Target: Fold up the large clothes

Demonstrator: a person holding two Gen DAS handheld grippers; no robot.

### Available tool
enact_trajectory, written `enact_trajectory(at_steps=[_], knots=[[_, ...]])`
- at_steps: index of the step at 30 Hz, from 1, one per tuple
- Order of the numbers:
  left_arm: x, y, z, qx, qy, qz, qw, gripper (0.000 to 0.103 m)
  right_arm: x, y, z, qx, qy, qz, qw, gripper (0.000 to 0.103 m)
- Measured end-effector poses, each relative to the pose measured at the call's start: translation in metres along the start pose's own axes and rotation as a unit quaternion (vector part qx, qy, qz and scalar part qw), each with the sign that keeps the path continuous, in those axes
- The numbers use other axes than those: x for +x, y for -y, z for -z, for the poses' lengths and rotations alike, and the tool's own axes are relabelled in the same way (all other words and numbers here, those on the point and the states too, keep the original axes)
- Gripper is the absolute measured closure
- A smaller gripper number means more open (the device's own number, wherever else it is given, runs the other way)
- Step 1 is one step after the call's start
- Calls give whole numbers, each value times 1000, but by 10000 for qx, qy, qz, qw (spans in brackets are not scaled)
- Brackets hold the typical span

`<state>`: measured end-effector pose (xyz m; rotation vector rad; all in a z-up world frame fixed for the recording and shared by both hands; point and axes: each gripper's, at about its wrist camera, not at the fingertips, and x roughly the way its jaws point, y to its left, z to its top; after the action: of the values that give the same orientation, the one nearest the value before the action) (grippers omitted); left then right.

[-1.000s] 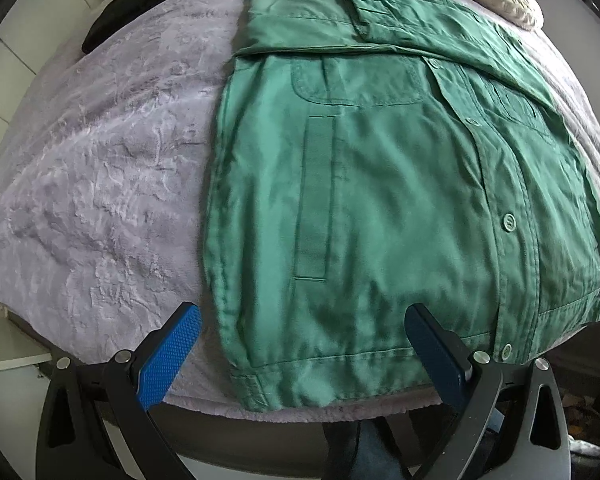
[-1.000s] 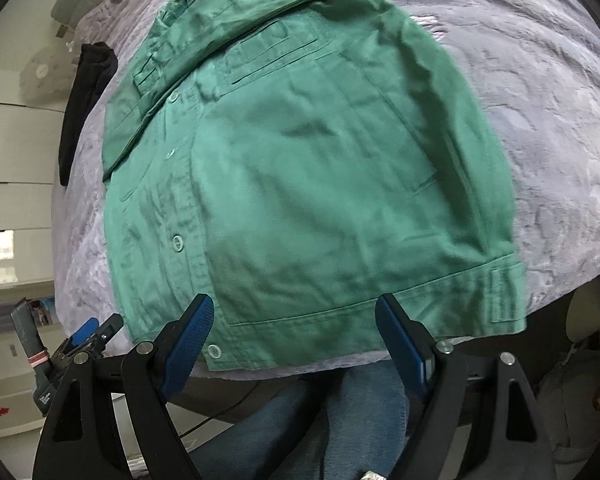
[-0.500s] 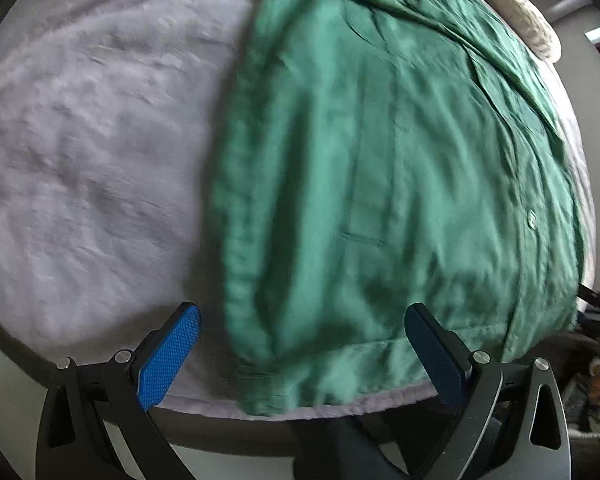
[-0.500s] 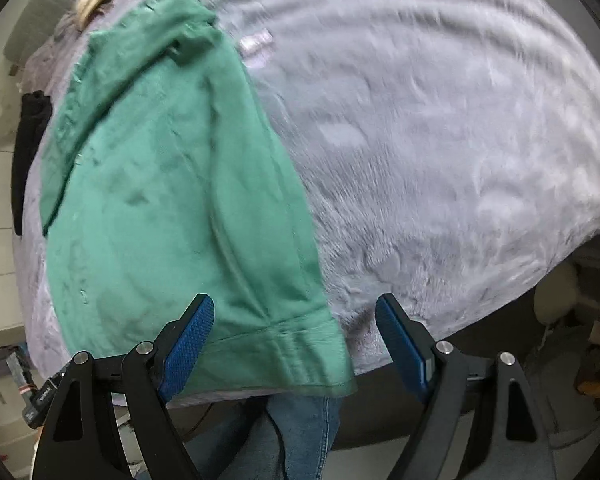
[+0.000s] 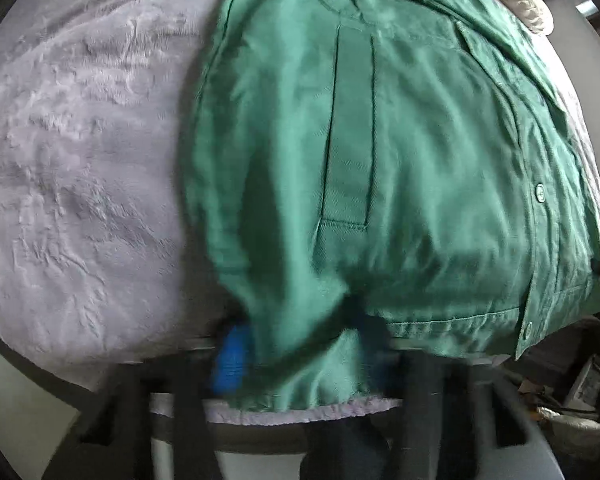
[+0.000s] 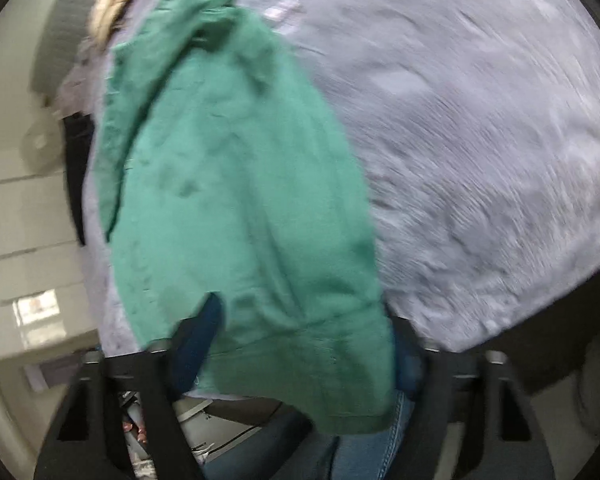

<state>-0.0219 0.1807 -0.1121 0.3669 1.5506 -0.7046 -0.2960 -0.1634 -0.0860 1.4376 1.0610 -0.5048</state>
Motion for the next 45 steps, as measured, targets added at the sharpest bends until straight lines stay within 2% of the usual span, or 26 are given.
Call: enact_trajectory(at_steps=[1,2,3,4,6,7,9,12,15,19,22,24,27,29,30,32,34,35,36,37,38,40,42,44,45], knots=[[-4,-2,0,31,37,178,9998,86,0,-1,1,-28,-32,-89,10000,76],[-10,-3,0,18,86,347,9994,88,-2,-4,2,-65,-29,-354,9993,86],[-19,-5,-1,16,140,560,9983,88,-6,-8,2,-104,23,-488,9987,92],[-25,-6,-1,17,194,697,9974,89,-10,-13,2,-153,63,-701,9974,93],[-48,-9,-4,-39,388,1076,9934,89,-21,-26,-2,-163,117,-1399,9900,94],[-63,-10,-9,-93,527,1313,9899,90,-26,-34,-5,-190,134,-1632,9863,95],[-86,-8,-22,-149,773,1531,9851,90,-37,-55,-18,-313,171,-2037,9784,95],[-120,-9,-50,-339,1204,1683,9778,90,-49,-90,-45,-461,252,-2432,9685,95],[-144,-7,-90,-667,1643,1820,9672,90,-58,-120,-89,-500,340,-2774,9589,95],[-162,-3,-155,-1064,2204,1650,9554,90,-58,-153,-155,-583,324,-2936,9536,95],[-158,-1,-209,-1401,2449,1336,9500,90,-46,-179,-211,-680,269,-2793,9574,95],[-148,1,-233,-1520,2482,1001,9515,90,-32,-188,-243,-556,259,-2588,9640,95],[-123,0,-272,-1498,2337,362,9600,90,-3,-194,-285,-349,230,-2293,9725,95],[-108,0,-287,-1390,2228,145,9648,90,17,-197,-304,-285,231,-2008,9789,94],[-99,0,-295,-1305,2120,89,9685,90,24,-198,-309,-271,249,-1881,9815,92],[-87,1,-309,-1175,1895,-261,9745,90,39,-197,-317,-144,189,-1593,9869,89],[-86,0,-317,-1025,1848,-501,9761,86,45,-199,-320,-112,164,-1460,9891,75],[-88,0,-318,-972,1859,-522,9763,57,44,-200,-321,-152,204,-1453,9891,70],[-91,0,-319,-918,1898,-536,9761,30,40,-201,-321,-208,269,-1458,9887,52],[-97,0,-318,-858,2039,-627,9732,0,31,-203,-319,-324,418,-1489,9874,30],[-104,2,-317,-785,2230,-717,9690,0,23,-203,-319,-446,545,-1476,9865,26],[-103,7,-322,-447,2235,-836,9701,0,8,-207,-320,-757,740,-1191,9872,26],[-94,12,-327,-204,2143,-993,9715,0,-2,-216,-323,-1321,1039,-309,9853,26],[-78,17,-331,86,1991,-1146,9732,0,0,-222,-326,-1749,1114,297,9778,26],[-71,17,-332,103,1917,-1204,9740,0,4,-222,-327,-1853,1080,459,9756,26]])
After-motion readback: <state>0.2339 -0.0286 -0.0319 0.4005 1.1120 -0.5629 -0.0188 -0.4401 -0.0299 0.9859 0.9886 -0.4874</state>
